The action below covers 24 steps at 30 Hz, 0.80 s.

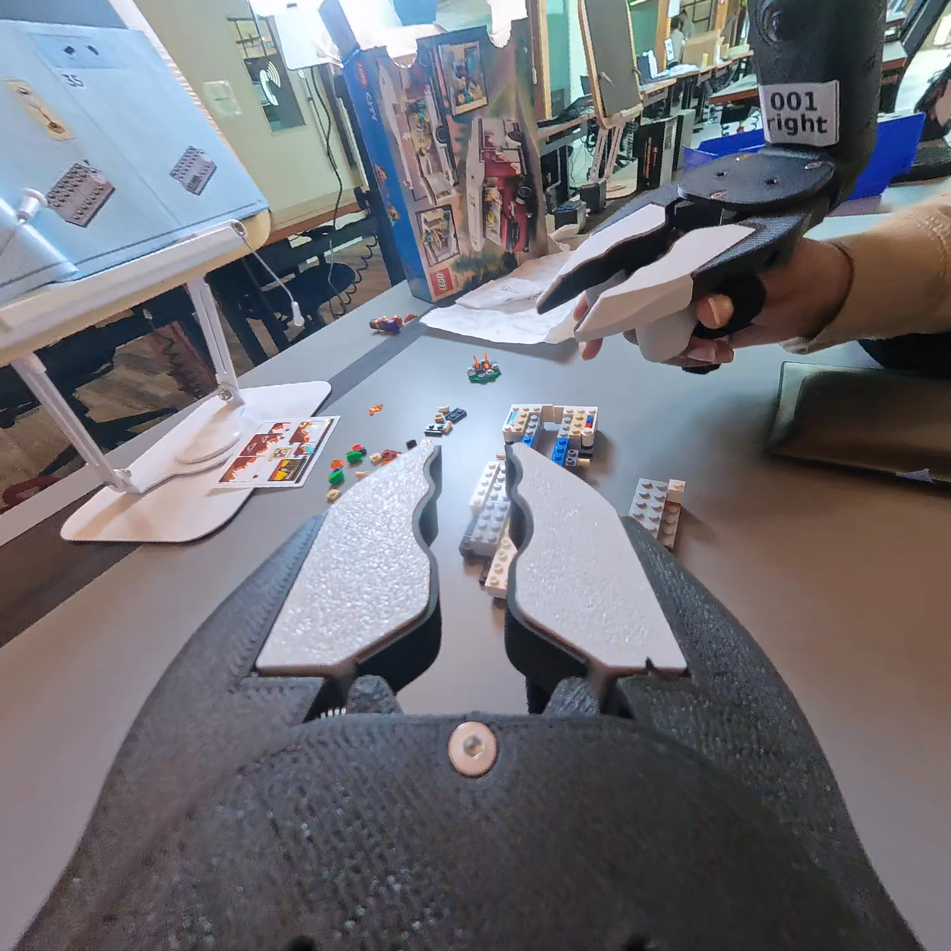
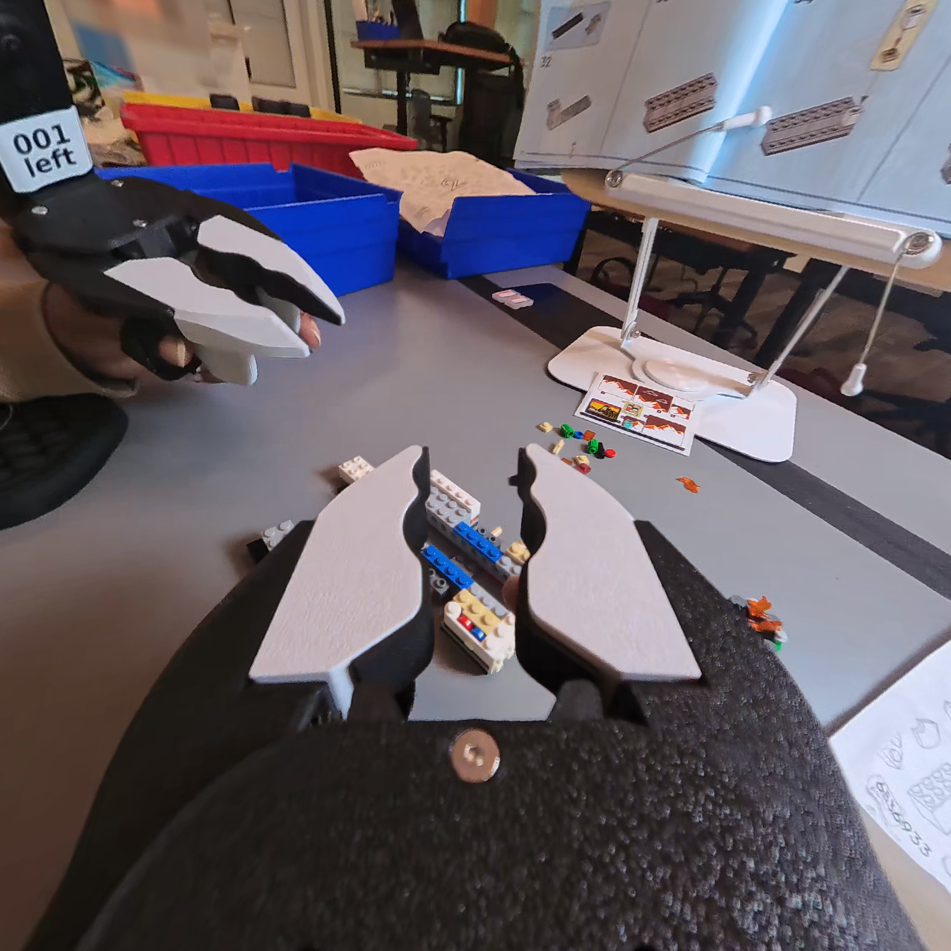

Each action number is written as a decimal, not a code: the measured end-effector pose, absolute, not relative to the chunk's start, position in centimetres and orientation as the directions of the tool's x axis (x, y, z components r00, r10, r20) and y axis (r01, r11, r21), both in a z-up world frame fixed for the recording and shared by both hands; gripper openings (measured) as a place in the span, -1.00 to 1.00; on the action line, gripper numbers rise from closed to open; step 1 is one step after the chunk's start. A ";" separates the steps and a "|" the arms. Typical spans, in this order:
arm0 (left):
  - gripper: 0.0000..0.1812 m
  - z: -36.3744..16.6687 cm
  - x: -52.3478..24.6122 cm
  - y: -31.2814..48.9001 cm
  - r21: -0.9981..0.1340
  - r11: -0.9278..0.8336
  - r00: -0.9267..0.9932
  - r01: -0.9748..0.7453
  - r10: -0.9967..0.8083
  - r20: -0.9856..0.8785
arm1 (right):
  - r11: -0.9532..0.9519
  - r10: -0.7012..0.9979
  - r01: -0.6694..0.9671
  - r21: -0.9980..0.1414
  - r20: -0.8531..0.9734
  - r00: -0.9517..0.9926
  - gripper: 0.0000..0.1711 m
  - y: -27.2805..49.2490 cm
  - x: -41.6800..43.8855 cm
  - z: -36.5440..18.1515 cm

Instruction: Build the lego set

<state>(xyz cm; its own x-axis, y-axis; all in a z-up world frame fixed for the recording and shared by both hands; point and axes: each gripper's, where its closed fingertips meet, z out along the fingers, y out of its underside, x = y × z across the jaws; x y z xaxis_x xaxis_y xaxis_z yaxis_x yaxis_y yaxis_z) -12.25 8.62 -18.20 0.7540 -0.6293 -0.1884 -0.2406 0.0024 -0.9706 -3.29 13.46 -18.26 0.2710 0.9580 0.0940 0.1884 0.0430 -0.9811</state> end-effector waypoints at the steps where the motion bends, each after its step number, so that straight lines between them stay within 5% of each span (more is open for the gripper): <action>1: -0.76 -18.1 -12.4 8.6 -0.972 0.002 0.759 -0.233 -0.625 -0.183 | 0.036 0.956 0.177 -0.984 0.085 0.282 -0.62 13.6 -3.2 -18.2; 5: -1.00 -18.0 -12.9 8.7 -0.976 0.000 0.776 -0.220 -0.606 -0.175 | 0.046 0.946 0.168 -0.985 0.097 0.309 -0.62 14.1 -2.9 -18.1; 17: -1.00 -17.4 -15.9 10.1 -0.987 0.005 0.854 -0.160 -0.501 -0.141 | 0.165 0.846 0.077 -0.983 0.181 0.502 -0.63 23.8 -2.8 -10.1; 24: -0.91 -18.8 -15.8 10.6 -0.972 -0.023 0.860 -0.232 -0.471 -0.194 | 0.224 0.773 0.177 -0.958 0.286 0.566 -0.50 34.0 -6.9 -7.3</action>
<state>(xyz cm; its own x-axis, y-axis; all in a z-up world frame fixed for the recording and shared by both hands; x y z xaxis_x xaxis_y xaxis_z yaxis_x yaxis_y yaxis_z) -15.77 10.55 -18.80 0.8604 -0.4711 -0.1944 -0.2324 -0.0232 -0.9724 -6.94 33.98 -7.29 0.5663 0.7732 0.2855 0.1769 0.2243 -0.9583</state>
